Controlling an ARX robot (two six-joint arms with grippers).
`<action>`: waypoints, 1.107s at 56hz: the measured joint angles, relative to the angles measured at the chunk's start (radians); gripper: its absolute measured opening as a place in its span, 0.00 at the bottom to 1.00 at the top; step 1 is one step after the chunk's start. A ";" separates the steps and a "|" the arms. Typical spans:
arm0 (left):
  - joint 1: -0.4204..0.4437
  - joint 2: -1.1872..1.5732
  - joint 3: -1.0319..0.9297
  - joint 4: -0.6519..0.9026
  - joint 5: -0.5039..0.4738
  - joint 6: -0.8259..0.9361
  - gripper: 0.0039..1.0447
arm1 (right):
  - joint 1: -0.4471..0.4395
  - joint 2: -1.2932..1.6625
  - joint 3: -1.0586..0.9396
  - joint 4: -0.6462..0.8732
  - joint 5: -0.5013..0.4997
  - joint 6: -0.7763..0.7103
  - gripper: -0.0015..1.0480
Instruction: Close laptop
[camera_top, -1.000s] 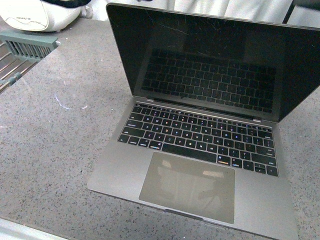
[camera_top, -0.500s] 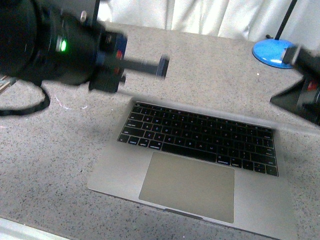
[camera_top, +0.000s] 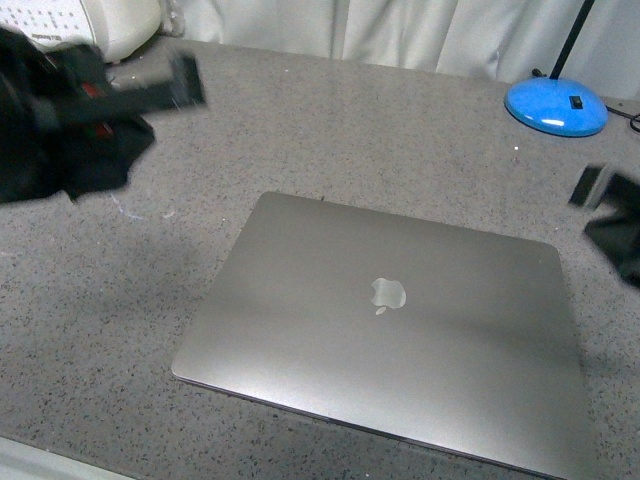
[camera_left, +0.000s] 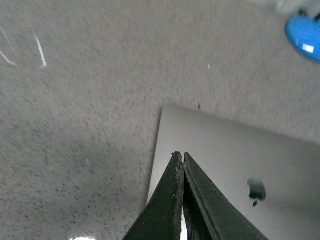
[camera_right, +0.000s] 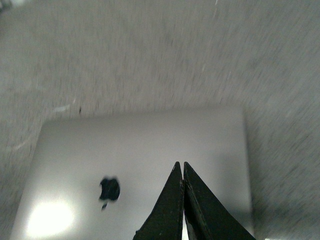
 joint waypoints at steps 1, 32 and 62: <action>0.012 -0.023 0.000 0.002 -0.006 -0.005 0.04 | 0.002 -0.025 -0.006 0.017 0.041 -0.033 0.01; 0.219 -0.423 -0.303 0.354 -0.023 0.298 0.04 | -0.048 -0.386 -0.320 0.510 0.141 -0.519 0.01; 0.378 -0.719 -0.465 0.224 0.134 0.336 0.04 | -0.223 -0.819 -0.381 0.151 -0.032 -0.551 0.01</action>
